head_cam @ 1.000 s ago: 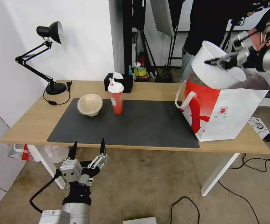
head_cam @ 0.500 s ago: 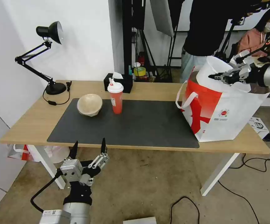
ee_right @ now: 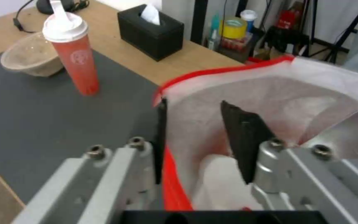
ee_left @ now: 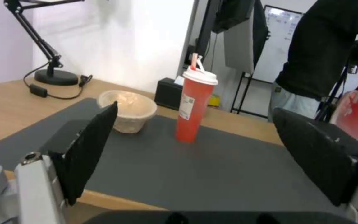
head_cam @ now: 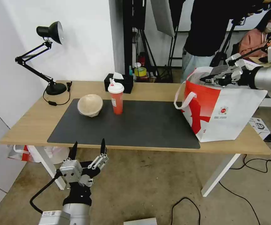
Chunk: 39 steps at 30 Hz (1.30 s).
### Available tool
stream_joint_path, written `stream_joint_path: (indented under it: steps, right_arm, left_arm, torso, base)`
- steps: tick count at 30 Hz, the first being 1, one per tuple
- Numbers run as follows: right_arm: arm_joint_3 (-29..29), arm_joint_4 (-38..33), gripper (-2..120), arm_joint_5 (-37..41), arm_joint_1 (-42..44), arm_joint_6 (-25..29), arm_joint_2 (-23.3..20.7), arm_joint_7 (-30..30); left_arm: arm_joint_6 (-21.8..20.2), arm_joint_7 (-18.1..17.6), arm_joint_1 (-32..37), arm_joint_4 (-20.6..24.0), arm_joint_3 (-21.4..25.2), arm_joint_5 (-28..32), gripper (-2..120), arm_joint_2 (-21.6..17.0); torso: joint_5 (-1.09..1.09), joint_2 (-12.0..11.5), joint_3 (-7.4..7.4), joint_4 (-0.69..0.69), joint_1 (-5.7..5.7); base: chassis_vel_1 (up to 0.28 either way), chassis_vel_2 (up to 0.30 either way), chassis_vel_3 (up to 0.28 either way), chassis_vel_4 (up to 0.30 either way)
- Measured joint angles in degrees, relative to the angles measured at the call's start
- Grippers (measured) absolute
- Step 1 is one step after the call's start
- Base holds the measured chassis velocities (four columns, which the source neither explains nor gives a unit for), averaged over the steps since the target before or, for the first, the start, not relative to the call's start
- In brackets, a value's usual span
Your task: Pick up the trash from the table and place it into the takeout bag.
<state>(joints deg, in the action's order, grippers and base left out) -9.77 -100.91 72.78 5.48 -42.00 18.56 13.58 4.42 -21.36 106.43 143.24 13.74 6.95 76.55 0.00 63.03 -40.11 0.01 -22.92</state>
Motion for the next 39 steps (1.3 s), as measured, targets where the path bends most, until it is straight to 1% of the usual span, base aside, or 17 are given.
stream_joint_path:
  steps: [1,3,5,8,9,11,15,16,19,26,30,31,33,34,36,37,39]
  right_arm:
    - [-0.1,0.0,43,0.0,0.0,0.0,0.0,0.0]
    - [-0.1,0.0,46,0.1,-0.1,0.0,0.0,-0.1]
    - [-0.1,0.1,58,0.4,-0.3,0.0,-0.2,-0.1]
    - [-0.1,0.0,63,0.5,-0.5,0.0,-0.3,-0.1]
    - [-0.1,-0.2,72,0.6,-0.6,0.0,-0.4,-0.2]
    - [-0.1,-0.4,75,0.7,-0.6,0.0,-0.5,-0.3]
    - [0.1,-1.1,92,1.1,-0.6,0.0,-0.9,-0.4]
    - [0.1,-1.1,92,1.1,-0.6,0.0,-0.9,-0.4]
    - [0.7,-1.3,100,2.3,-0.8,0.0,-0.9,-0.8]
    - [1.9,-3.0,100,5.4,-0.9,0.8,-0.2,-3.3]
    - [2.2,-7.8,100,7.8,1.1,10.2,0.6,-7.4]
    - [2.2,-7.8,100,7.8,1.1,10.2,0.6,-7.4]
    - [1.8,-11.1,100,7.1,3.0,17.2,0.5,-9.5]
    - [1.7,-12.5,100,5.7,4.5,21.5,0.8,-10.8]
    - [2.4,-16.1,100,-0.1,9.5,29.8,2.8,-16.4]
    - [2.4,-16.1,100,-0.1,9.5,29.8,2.8,-16.4]
    - [3.4,-19.0,100,-7.2,15.1,35.5,6.0,-23.2]
  left_arm:
    - [0.0,0.0,0.1,0.0,0.0,-0.1,100,0.2]
    - [0.0,0.0,0.2,0.0,0.0,-0.2,100,0.3]
    - [0.1,0.0,0.6,0.0,0.0,-0.5,100,0.5]
    - [0.1,0.1,0.7,0.0,-0.1,-0.7,100,0.6]
    - [0.2,0.1,1.0,0.0,-0.1,-0.9,100,0.8]
    - [0.3,0.1,1.1,0.0,-0.1,-1.0,100,0.9]
    - [0.4,0.2,1.2,0.0,-0.1,-1.2,100,1.0]
    - [0.4,0.2,1.2,0.0,-0.1,-1.2,100,1.0]
    - [0.4,0.2,1.3,0.0,-0.1,-1.3,100,1.1]
    - [0.5,0.2,1.3,0.0,-0.1,-1.4,100,1.4]
    - [0.5,0.2,1.2,0.0,0.0,-1.4,100,1.8]
    - [0.5,0.2,1.2,0.0,0.0,-1.4,100,1.8]
    - [0.5,0.3,1.1,0.0,0.0,-1.5,100,2.0]
    - [0.5,0.3,0.9,0.0,0.0,-1.5,100,2.2]
    - [0.5,0.3,0.7,0.0,0.0,-1.6,100,3.1]
    - [0.5,0.3,0.7,0.0,0.0,-1.6,100,3.1]
    - [0.5,0.4,0.7,0.0,0.0,-1.8,100,3.6]
  torso:
    - [0.00,0.0,0.00,0.00,0.00]
    - [0.00,0.0,0.00,0.00,0.00]
    - [0.00,0.0,0.00,0.00,0.00]
    - [0.00,0.0,0.00,0.00,0.00]
    - [0.00,0.0,0.00,-0.01,0.00]
    - [0.00,0.0,0.00,-0.01,0.00]
    - [0.00,0.0,0.00,-0.01,0.00]
    - [0.00,0.0,0.00,-0.01,0.00]
    - [0.00,0.0,0.00,-0.01,0.00]
    - [0.00,0.0,0.00,-0.01,0.00]
    - [0.00,0.0,0.00,0.00,0.00]
    - [0.00,0.0,0.00,0.00,0.00]
    - [-0.01,0.0,0.00,-0.01,0.00]
    - [-0.01,0.0,0.01,-0.02,0.01]
    - [-0.01,0.0,0.00,-0.01,0.01]
    - [-0.01,0.0,0.00,-0.01,0.01]
    - [-0.01,0.0,0.00,0.00,0.00]
  base:
    - [0.000,0.000,0.000,0.000]
    - [0.000,0.000,0.000,0.000]
    - [0.000,0.000,0.000,0.000]
    - [0.000,0.000,0.000,0.000]
    - [0.000,0.000,0.000,0.000]
    - [0.000,0.000,0.000,0.000]
    - [0.000,0.000,0.000,0.000]
    - [0.000,0.000,0.000,0.000]
    - [0.000,0.000,0.000,0.000]
    - [0.000,0.000,0.000,0.000]
    - [0.000,0.000,0.000,0.000]
    - [0.000,0.000,0.000,0.000]
    - [0.000,0.000,0.000,0.000]
    - [0.000,0.000,0.000,0.000]
    - [0.000,0.000,0.000,0.000]
    - [0.000,0.000,0.000,0.000]
    - [0.000,0.000,0.000,0.000]
